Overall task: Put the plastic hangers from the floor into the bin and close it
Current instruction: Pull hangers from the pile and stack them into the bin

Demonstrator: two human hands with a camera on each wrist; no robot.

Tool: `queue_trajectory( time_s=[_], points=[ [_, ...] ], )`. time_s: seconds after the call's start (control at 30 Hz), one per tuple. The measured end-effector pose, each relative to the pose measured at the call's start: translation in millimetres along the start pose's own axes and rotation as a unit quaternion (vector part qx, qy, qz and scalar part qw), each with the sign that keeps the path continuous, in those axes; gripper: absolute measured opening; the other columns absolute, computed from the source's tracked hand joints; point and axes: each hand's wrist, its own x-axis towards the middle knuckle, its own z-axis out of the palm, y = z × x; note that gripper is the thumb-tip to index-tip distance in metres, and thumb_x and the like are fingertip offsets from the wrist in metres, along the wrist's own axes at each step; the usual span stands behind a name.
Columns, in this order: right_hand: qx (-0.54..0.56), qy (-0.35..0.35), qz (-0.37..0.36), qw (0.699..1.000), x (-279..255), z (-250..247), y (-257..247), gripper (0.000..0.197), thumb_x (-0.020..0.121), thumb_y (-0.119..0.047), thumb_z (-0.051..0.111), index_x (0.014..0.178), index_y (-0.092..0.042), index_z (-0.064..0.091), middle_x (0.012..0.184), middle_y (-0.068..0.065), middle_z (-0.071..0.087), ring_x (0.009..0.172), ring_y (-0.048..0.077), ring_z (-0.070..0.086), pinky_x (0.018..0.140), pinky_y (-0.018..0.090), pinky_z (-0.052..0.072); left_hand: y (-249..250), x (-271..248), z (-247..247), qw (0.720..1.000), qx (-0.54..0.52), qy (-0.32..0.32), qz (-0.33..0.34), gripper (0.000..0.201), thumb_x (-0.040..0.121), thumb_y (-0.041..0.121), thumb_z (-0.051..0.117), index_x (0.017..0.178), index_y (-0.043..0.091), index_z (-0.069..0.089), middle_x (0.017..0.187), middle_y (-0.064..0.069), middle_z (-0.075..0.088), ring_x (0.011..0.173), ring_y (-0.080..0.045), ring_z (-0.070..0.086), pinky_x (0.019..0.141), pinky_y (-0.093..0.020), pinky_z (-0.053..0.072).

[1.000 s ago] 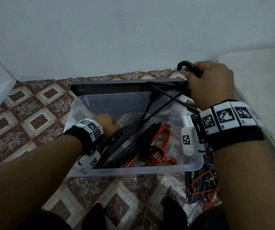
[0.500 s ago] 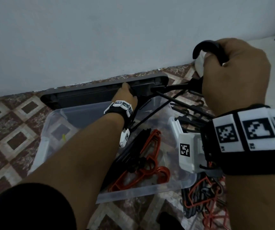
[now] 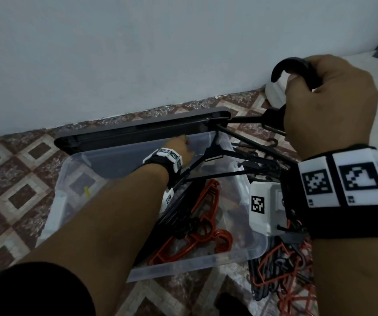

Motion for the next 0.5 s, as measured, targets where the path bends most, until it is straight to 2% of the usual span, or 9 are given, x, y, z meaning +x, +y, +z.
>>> queue_trajectory(
  time_s=[0.07, 0.13, 0.2, 0.23, 0.3, 0.37, 0.43, 0.5],
  points=[
    [0.002, 0.003, 0.001, 1.000, 0.2, -0.1, -0.1, 0.027, 0.095, -0.026, 0.050, 0.111, -0.019, 0.071, 0.088, -0.014, 0.055, 0.079, -0.006, 0.043, 0.061, -0.005, 0.025, 12.2, -1.5, 13.0, 0.999, 0.022, -0.041, 0.015, 0.038, 0.094, 0.032, 0.056, 0.125, 0.010, 0.055, 0.111, -0.010, 0.061, 0.097, -0.032, 0.060, 0.070, -0.032, 0.041],
    [0.005, 0.003, 0.000, 1.000, -0.3, 0.0, 0.4, 0.027, 0.095, -0.026, 0.050, 0.109, -0.020, 0.071, 0.088, -0.014, 0.056, 0.079, -0.005, 0.044, 0.066, 0.002, 0.029, 23.3, -0.3, 30.1, 0.997, 0.018, -0.058, 0.036, 0.037, 0.091, 0.033, 0.059, 0.122, 0.013, 0.058, 0.116, -0.012, 0.064, 0.098, -0.032, 0.061, 0.072, -0.032, 0.043],
    [0.003, 0.004, -0.001, 1.000, -0.1, 0.0, 1.4, 0.026, 0.094, -0.026, 0.050, 0.108, -0.022, 0.071, 0.088, -0.015, 0.056, 0.079, -0.003, 0.045, 0.069, 0.008, 0.031, 33.3, 2.8, 46.9, 0.995, -0.007, -0.092, 0.032, 0.056, 0.084, 0.039, 0.064, 0.133, 0.019, 0.048, 0.121, -0.010, 0.063, 0.102, -0.032, 0.061, 0.084, -0.038, 0.050],
    [0.001, 0.004, -0.001, 1.000, 0.5, 0.0, 2.1, 0.026, 0.094, -0.026, 0.050, 0.108, -0.022, 0.071, 0.088, -0.015, 0.056, 0.079, -0.004, 0.045, 0.069, 0.008, 0.031, 37.9, 3.4, 53.3, 0.994, -0.023, -0.107, 0.022, 0.068, 0.082, 0.041, 0.065, 0.140, 0.019, 0.039, 0.123, -0.010, 0.061, 0.105, -0.033, 0.060, 0.089, -0.042, 0.051],
    [-0.002, 0.005, -0.001, 1.000, 1.5, 0.1, 2.9, 0.025, 0.095, -0.025, 0.050, 0.109, -0.022, 0.071, 0.088, -0.015, 0.056, 0.079, -0.003, 0.045, 0.067, 0.005, 0.029, 47.2, 6.8, 62.5, 0.992, -0.057, -0.113, -0.003, 0.079, 0.083, 0.037, 0.065, 0.148, 0.017, 0.024, 0.127, -0.012, 0.057, 0.108, -0.035, 0.059, 0.091, -0.043, 0.050],
    [-0.001, 0.004, -0.003, 1.000, 1.1, -0.7, 2.7, 0.025, 0.095, -0.025, 0.050, 0.109, -0.022, 0.071, 0.087, -0.015, 0.056, 0.077, -0.001, 0.047, 0.068, 0.007, 0.030, 54.2, 11.1, 66.3, 0.991, -0.080, -0.109, -0.026, 0.078, 0.085, 0.032, 0.062, 0.149, 0.015, 0.020, 0.131, -0.014, 0.053, 0.111, -0.037, 0.058, 0.092, -0.043, 0.050],
    [0.001, 0.003, -0.009, 1.000, 0.7, -1.2, 2.5, 0.025, 0.095, -0.025, 0.050, 0.108, -0.023, 0.071, 0.087, -0.016, 0.056, 0.078, -0.002, 0.047, 0.067, 0.006, 0.030, 56.1, 15.9, 65.3, 0.993, -0.060, -0.100, -0.029, 0.067, 0.088, 0.029, 0.058, 0.147, 0.013, 0.028, 0.138, -0.016, 0.047, 0.117, -0.038, 0.054, 0.097, -0.044, 0.048],
    [0.001, 0.009, -0.014, 1.000, 2.1, -3.3, 4.3, 0.024, 0.095, -0.025, 0.051, 0.108, -0.022, 0.071, 0.088, -0.017, 0.056, 0.080, -0.004, 0.045, 0.064, 0.000, 0.028, 56.5, 18.2, 61.0, 0.995, -0.059, -0.074, -0.019, 0.055, 0.091, 0.028, 0.057, 0.140, 0.011, 0.039, 0.137, -0.018, 0.047, 0.118, -0.038, 0.053, 0.092, -0.039, 0.047]
  ],
)
